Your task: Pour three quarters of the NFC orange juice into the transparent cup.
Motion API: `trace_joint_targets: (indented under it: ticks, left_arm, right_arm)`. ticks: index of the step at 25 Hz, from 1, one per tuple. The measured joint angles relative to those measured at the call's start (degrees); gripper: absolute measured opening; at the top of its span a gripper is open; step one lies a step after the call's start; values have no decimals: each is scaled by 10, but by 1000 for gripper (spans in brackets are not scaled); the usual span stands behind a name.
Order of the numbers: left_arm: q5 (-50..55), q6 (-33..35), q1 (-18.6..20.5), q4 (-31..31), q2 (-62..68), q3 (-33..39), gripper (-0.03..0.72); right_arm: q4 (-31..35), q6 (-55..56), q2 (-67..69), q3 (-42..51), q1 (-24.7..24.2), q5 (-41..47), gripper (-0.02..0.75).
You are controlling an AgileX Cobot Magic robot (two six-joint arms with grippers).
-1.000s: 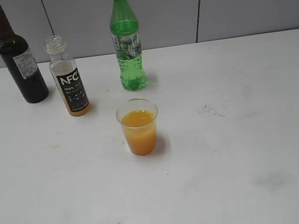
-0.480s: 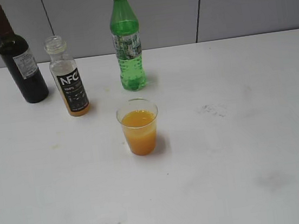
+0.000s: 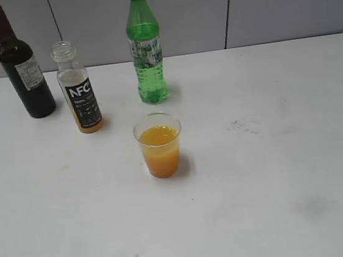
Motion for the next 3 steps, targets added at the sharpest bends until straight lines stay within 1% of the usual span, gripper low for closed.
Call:
trace_joint_targets:
  ticks: [3]
  left_arm:
    - [0, 0, 0, 0, -2, 0, 587]
  right_arm:
    - [0, 0, 0, 0, 0, 0, 510]
